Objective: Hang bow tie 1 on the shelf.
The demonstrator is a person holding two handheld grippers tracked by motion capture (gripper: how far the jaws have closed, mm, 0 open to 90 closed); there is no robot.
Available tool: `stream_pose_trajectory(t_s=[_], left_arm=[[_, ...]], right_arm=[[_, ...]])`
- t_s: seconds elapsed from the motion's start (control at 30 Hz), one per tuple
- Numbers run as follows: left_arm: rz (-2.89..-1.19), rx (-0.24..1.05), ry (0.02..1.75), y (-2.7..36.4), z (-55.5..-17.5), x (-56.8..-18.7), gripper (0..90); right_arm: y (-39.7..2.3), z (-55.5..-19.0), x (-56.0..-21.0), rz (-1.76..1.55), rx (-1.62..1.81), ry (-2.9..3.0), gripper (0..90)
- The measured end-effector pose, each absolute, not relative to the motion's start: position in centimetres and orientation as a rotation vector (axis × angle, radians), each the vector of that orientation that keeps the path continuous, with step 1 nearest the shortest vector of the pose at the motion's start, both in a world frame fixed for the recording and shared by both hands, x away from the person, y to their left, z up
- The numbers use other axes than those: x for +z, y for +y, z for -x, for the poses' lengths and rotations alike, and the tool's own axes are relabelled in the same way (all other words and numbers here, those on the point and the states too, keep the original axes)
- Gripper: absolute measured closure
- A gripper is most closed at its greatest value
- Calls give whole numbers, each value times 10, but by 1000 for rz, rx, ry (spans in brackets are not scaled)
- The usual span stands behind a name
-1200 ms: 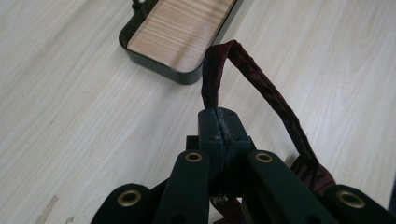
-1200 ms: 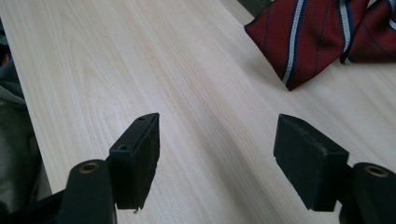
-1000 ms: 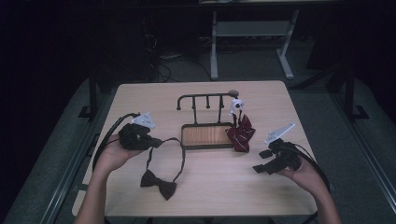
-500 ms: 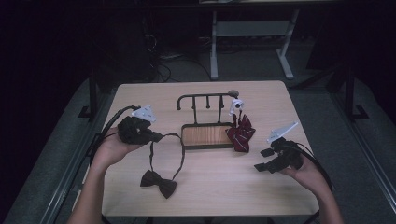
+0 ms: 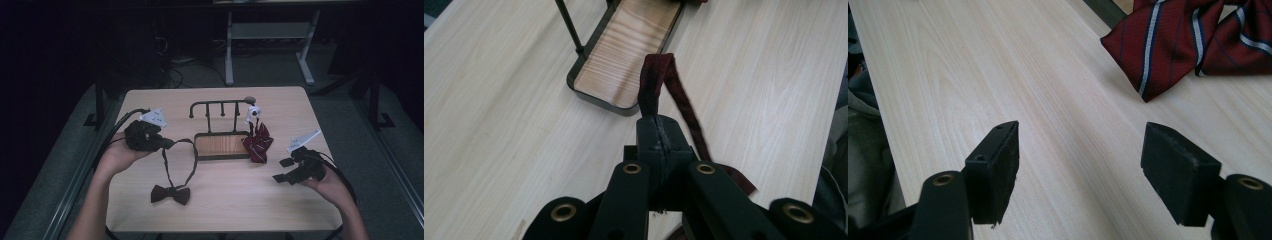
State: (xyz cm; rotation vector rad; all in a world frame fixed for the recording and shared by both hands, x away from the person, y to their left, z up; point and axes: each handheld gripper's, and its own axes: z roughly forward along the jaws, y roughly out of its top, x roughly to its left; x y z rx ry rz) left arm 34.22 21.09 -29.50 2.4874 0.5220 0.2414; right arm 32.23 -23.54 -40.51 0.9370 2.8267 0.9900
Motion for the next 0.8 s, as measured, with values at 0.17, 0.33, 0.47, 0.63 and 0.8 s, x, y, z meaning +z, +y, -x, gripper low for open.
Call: stream_pose_trajectory(t_s=[0.17, 0.33, 0.47, 0.63, 0.8], left_arm=[[-2493, 237, 516, 212, -345, -291, 900], [-2477, 205, 522, 214, -350, -289, 900], [-2475, 199, 519, 216, -354, -287, 900], [-2478, 188, 523, 214, -359, -283, 900], [-2481, 178, 525, 212, -365, -281, 900]], right_arm=[[-235, -323, -406, -934, 988, 2830, 312], [-236, -323, -405, -945, 994, 2827, 312], [-236, -322, -404, -942, 997, 2824, 312], [-237, -322, -404, -944, 996, 2824, 312], [-238, -323, -405, -941, 996, 2822, 312]])
